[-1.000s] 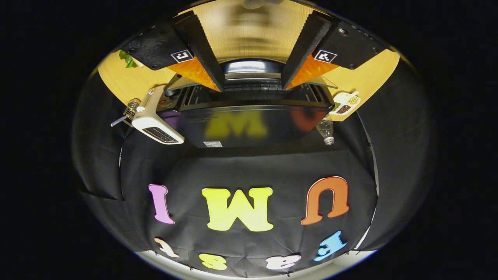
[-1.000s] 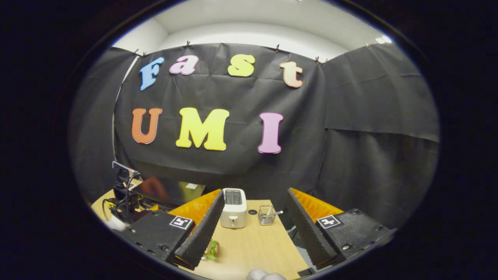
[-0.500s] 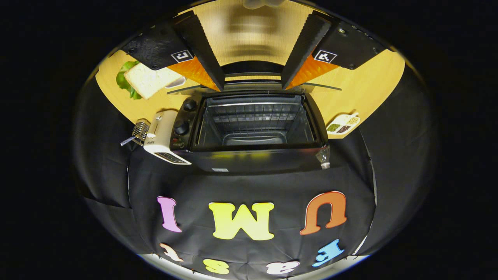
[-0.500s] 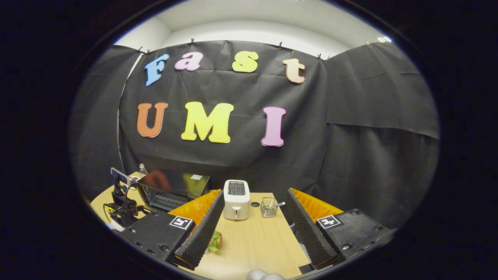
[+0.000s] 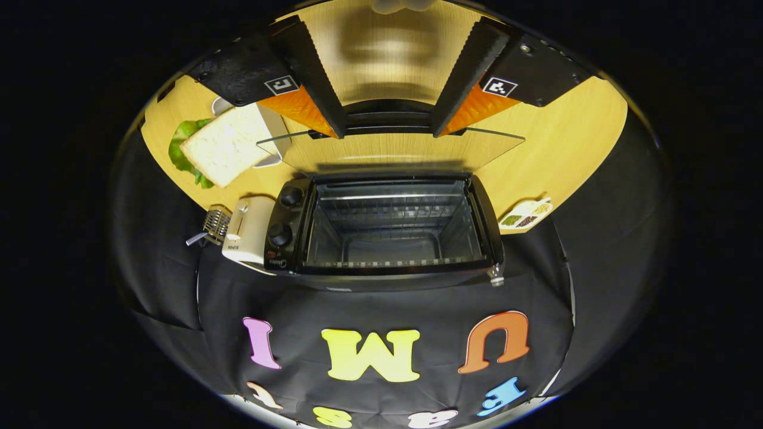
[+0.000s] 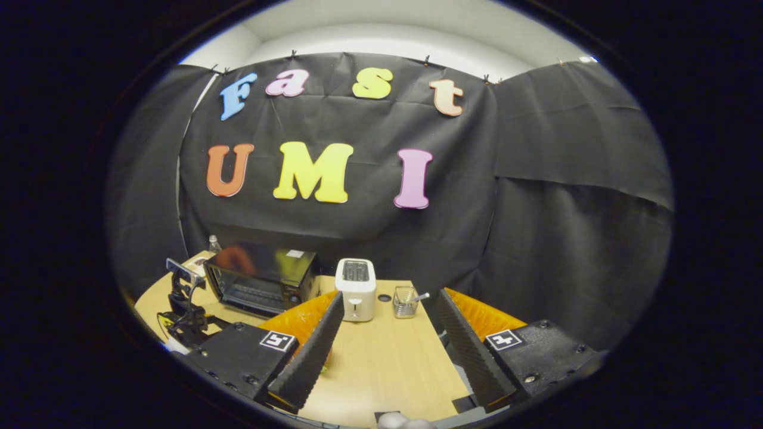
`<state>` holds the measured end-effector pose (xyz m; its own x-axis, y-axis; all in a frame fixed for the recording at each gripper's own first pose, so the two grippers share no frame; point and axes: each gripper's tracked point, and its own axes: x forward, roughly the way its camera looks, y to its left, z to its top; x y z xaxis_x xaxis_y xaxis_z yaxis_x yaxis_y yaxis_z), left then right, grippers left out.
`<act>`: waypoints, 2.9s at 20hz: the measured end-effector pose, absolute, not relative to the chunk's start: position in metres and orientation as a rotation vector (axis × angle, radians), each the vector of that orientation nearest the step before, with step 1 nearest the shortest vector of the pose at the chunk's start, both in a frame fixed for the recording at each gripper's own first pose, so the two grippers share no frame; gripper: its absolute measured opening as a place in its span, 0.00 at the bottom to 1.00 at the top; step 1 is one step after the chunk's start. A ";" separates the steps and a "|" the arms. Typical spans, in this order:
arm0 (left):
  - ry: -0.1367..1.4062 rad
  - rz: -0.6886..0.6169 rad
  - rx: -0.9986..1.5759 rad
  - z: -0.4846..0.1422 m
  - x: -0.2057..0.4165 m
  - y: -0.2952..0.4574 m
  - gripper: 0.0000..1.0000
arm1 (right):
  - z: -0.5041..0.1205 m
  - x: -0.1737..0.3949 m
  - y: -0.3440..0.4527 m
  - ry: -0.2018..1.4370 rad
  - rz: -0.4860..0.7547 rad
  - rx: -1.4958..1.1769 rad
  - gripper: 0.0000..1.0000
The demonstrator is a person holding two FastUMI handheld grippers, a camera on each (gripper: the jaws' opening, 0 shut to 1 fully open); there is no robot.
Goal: Open the electric oven with the left hand, put the food in, and close the electric oven.
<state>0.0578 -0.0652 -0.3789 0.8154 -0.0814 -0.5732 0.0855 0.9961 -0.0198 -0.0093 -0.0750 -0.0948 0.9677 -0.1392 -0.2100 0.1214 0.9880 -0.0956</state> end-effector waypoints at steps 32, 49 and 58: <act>0.270 0.047 0.001 -0.153 -0.034 0.025 0.95 | -0.336 0.041 0.000 0.792 0.226 0.233 0.99; 0.233 0.191 -0.017 -0.102 -0.034 0.029 0.96 | -0.386 0.123 0.047 0.955 0.398 0.429 0.56; 0.223 0.242 0.040 -0.105 -0.032 0.046 0.95 | -0.334 0.123 0.053 0.846 0.418 0.459 0.40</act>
<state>-0.0318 0.0460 -0.1046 0.9464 0.2417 -0.2142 -0.2327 0.9703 0.0663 0.1225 0.0530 -0.3337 0.5945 0.5221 -0.6115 -0.1682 0.8244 0.5404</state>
